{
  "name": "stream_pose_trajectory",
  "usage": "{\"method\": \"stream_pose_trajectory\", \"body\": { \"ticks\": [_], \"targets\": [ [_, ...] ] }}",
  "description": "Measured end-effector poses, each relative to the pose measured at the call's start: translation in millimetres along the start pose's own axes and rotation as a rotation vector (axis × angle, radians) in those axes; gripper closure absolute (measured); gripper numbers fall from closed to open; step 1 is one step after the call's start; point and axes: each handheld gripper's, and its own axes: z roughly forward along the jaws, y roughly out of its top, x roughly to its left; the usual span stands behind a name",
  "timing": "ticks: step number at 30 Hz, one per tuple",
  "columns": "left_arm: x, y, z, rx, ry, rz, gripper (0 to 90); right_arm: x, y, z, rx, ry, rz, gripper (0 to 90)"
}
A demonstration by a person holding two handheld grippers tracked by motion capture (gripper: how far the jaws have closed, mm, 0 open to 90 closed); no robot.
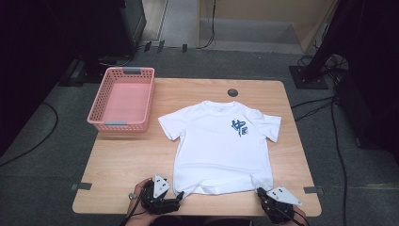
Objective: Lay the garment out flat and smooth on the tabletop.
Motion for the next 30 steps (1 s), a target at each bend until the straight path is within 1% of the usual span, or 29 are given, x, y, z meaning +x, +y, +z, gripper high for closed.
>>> {"method": "stream_pose_trajectory", "body": {
  "ticks": [2, 5, 7, 9, 11, 12, 13, 14, 15, 18, 20, 24, 26, 27, 30],
  "targets": [
    [0.0, -0.2, -0.3, 0.002, 0.002, 0.002, 21.6, -1.9, -0.2, -1.3, 0.003, 0.021, 0.01, 90.0],
    [-0.9, -1.3, -0.7, 0.003, 0.011, 0.017, 21.6, -3.1, -1.5, -5.1, 0.005, 0.039, 0.007, 90.0],
    [-0.9, -1.7, -1.0, 0.004, 0.01, 0.02, 21.6, -4.0, -2.2, -6.7, 0.002, 0.042, 0.003, 90.0],
    [-1.0, -2.4, -1.4, 0.001, 0.007, 0.024, 21.5, -7.5, -4.4, -12.0, -0.003, 0.049, 0.013, 90.0],
    [-0.7, -2.8, -1.9, 0.002, 0.006, 0.027, 21.5, -10.5, -5.8, -15.1, -0.008, 0.049, 0.012, 90.0],
    [-0.4, -3.1, -2.1, 0.001, 0.004, 0.029, 21.6, -11.9, -6.1, -16.5, -0.013, 0.054, 0.026, 90.0],
    [0.0, -3.4, -2.3, 0.0, 0.002, 0.031, 21.5, -13.1, -6.2, -17.7, -0.018, 0.076, 0.051, 86.8],
    [-0.1, -3.7, -2.3, -0.003, 0.001, 0.028, 21.5, -13.8, -5.9, -18.0, -0.026, 0.1, 0.064, 77.4],
    [-0.1, -3.8, -2.3, -0.003, 0.001, 0.028, 21.5, -12.4, -5.0, -17.4, -0.026, 0.105, 0.069, 72.9],
    [-0.3, -3.6, -2.0, -0.003, 0.002, 0.029, 21.6, -4.9, -1.8, -11.9, -0.021, 0.09, 0.044, 66.3],
    [-0.3, -3.9, -2.1, -0.006, 0.002, 0.028, 21.5, 1.0, 0.1, -7.3, -0.017, 0.056, 0.022, 65.8],
    [-0.3, -4.5, -2.2, -0.009, 0.003, 0.028, 21.5, 7.4, 2.2, 0.4, -0.018, -0.016, 0.01, 64.7],
    [-0.1, -4.9, -2.4, -0.009, 0.003, 0.031, 21.5, 8.9, 1.3, 2.6, -0.016, -0.033, -0.004, 65.2],
    [-0.2, -5.1, -2.4, -0.011, 0.004, 0.032, 21.5, 9.5, 0.6, 3.6, -0.014, -0.04, -0.008, 67.0],
    [-0.9, -5.5, -2.0, -0.017, 0.008, 0.026, 21.5, 9.0, -0.5, 4.8, -0.026, -0.057, -0.023, 82.7]
  ]
}}
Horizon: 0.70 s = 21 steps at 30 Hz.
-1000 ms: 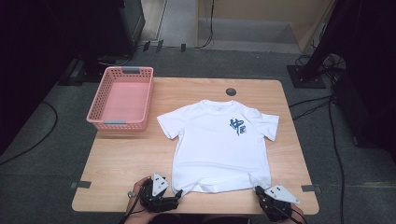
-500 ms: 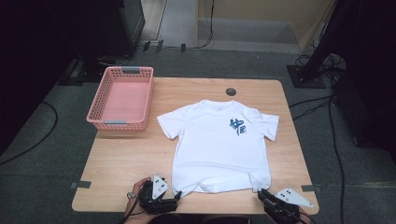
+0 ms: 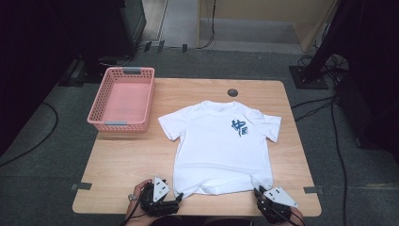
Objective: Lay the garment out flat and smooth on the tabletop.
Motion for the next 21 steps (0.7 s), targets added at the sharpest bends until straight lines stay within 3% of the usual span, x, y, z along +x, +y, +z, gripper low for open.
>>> {"method": "stream_pose_trajectory", "body": {
  "ticks": [2, 7, 11, 17, 21],
  "targets": [
    [-0.5, -0.3, 0.0, -0.003, 0.003, -0.002, 21.5, -1.7, 0.2, -0.3, 0.003, 0.012, 0.005, 86.3],
    [0.2, -0.9, -0.4, -0.003, 0.0, 0.002, 21.6, -7.5, -3.2, -8.5, 0.011, 0.092, -0.014, 86.8],
    [1.2, -1.4, -1.4, 0.0, -0.003, 0.005, 21.5, -20.7, -8.4, -21.1, 0.009, 0.135, -0.03, 86.8],
    [5.3, -5.0, -5.9, 0.003, -0.006, 0.005, 21.6, -49.8, -19.3, -38.2, 0.011, 0.166, 0.033, 86.8],
    [6.7, -7.9, -9.2, 0.003, -0.011, 0.011, 21.5, -57.3, -25.8, -41.8, 0.019, 0.177, 0.041, 86.8]
  ]
}}
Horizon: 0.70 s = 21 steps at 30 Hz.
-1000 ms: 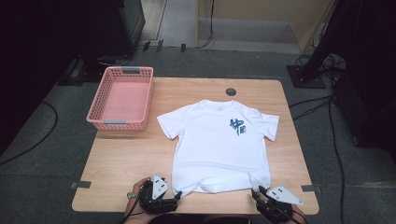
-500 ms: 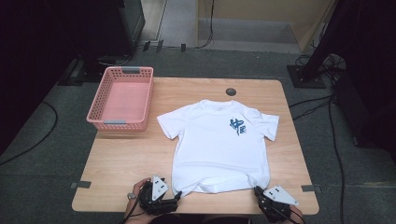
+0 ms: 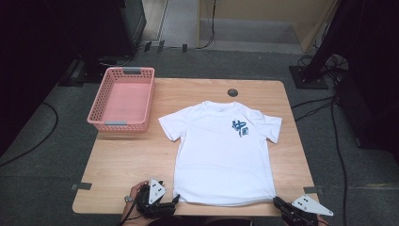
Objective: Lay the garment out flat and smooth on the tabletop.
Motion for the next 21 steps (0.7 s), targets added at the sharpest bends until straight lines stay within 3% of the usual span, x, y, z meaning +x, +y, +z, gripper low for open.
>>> {"method": "stream_pose_trajectory", "body": {
  "ticks": [6, 9, 11, 12, 14, 17, 21],
  "targets": [
    [2.8, -5.1, -5.4, -0.003, -0.016, 0.007, 21.5, -1.9, -4.6, -4.5, 0.013, 0.022, -0.017, 84.4],
    [4.1, -6.2, -8.0, 0.001, -0.038, 0.004, 21.5, -4.0, -6.7, -7.1, 0.022, 0.038, -0.041, 69.3],
    [5.0, -6.8, -9.7, -0.003, -0.066, -0.021, 21.5, -7.5, -6.3, -12.2, 0.011, 0.086, -0.016, 56.0],
    [5.8, -7.0, -10.4, -0.003, -0.075, -0.027, 21.5, -9.6, -5.3, -15.4, -0.004, 0.113, 0.0, 53.7],
    [6.1, -7.3, -10.8, -0.005, -0.077, -0.03, 21.5, -11.5, -4.0, -18.4, -0.024, 0.121, 0.014, 50.8],
    [6.4, -7.8, -11.0, -0.007, -0.075, -0.031, 21.5, -16.9, 3.7, -24.0, -0.071, 0.1, 0.053, 37.8],
    [6.9, -7.8, -11.0, -0.005, -0.074, -0.032, 21.4, -22.6, 15.7, -24.5, -0.123, 0.024, 0.082, 21.4]
  ]
}}
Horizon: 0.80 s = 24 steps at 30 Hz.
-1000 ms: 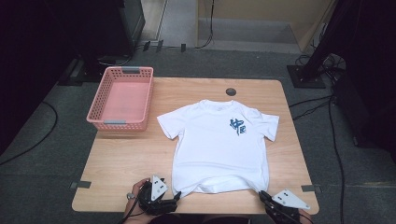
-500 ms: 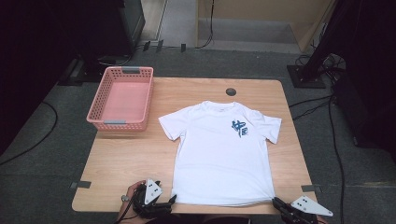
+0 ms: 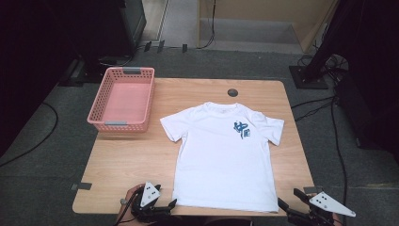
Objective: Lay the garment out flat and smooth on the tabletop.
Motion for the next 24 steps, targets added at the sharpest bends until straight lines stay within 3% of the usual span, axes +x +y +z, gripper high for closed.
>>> {"method": "stream_pose_trajectory", "body": {
  "ticks": [13, 16, 19, 24],
  "targets": [
    [3.8, -0.4, -0.8, -0.004, 0.009, -0.022, 18.5, -27.4, 28.7, 28.9, -0.016, -0.147, 0.092, 4.6],
    [4.1, -0.4, -0.4, -0.006, 0.012, -0.022, 18.5, -33.2, 36.6, 37.9, -0.009, -0.173, 0.1, 5.0],
    [3.4, -0.4, 0.2, -0.007, 0.015, -0.018, 18.5, -39.6, 50.4, 51.6, -0.011, -0.231, 0.09, 6.2],
    [4.0, -0.6, -0.1, -0.008, 0.014, -0.019, 18.4, -50.7, 72.2, 77.0, -0.016, -0.275, 0.092, 9.2]
  ]
}}
